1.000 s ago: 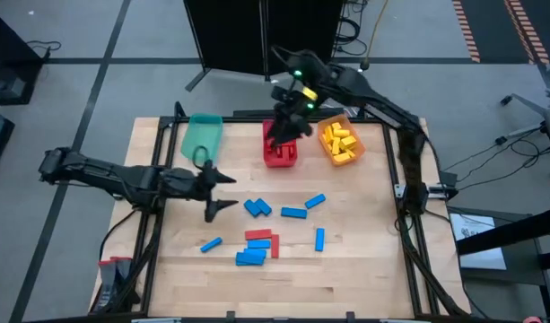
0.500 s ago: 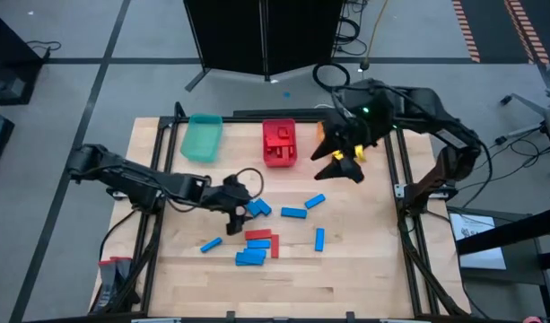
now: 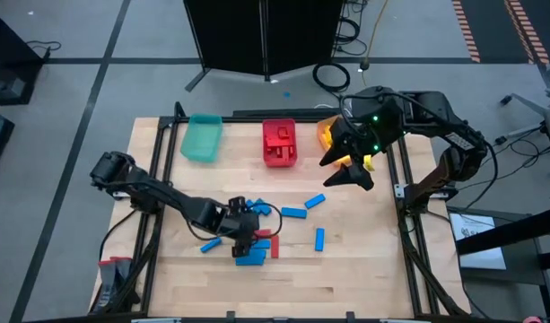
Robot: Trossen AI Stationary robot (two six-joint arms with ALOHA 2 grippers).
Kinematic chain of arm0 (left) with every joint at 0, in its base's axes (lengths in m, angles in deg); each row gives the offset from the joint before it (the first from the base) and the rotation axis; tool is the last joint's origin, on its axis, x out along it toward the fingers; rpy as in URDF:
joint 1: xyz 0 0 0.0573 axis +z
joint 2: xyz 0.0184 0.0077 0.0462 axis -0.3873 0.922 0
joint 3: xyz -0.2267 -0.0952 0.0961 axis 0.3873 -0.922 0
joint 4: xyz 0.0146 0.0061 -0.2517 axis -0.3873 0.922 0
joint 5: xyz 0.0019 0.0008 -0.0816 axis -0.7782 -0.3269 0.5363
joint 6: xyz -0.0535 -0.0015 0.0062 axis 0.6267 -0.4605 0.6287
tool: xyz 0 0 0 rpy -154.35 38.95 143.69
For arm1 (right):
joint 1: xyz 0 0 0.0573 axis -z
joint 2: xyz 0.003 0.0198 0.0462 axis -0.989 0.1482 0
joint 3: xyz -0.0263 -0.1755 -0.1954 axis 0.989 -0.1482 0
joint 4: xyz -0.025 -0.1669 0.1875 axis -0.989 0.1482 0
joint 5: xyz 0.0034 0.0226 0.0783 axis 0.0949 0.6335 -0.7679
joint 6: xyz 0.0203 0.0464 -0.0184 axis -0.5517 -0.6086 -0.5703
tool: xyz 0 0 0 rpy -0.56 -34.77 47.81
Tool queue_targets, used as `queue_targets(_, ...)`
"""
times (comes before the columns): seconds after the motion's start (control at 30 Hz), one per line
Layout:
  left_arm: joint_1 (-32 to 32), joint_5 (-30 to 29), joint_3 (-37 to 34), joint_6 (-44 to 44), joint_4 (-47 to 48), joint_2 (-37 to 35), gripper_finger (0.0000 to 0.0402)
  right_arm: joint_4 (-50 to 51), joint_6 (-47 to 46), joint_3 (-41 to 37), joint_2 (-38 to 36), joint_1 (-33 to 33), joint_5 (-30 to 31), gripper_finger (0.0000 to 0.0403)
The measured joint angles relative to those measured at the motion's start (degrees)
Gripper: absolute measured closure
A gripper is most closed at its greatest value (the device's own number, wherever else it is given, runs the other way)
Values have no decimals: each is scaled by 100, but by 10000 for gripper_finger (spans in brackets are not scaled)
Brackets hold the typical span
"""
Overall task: Sort blocks
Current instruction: Put the red block into the red bin
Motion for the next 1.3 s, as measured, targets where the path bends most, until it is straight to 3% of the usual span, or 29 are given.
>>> queue_targets(0.17, 107, -358, 2, 128, -34, 255, 69, 38, 104, 0, 18, 0, -13, 95)
queue_targets(0.37, 190, -10, 2, 116, -119, 567, 69, 49, 126, 0, 18, 0, -20, 95)
queue_targets(0.57, 115, -128, 34, 111, -217, 605, 69, 185, 166, 0, 18, 0, -24, 95)
queue_targets(0.9, 126, -138, 42, -221, -336, 605, 133, 217, 171, -2, 18, 0, -26, 95)
queue_targets(1.3, 115, -52, 44, -211, -755, 803, 139, 220, 114, -2, 18, 0, -33, 95)
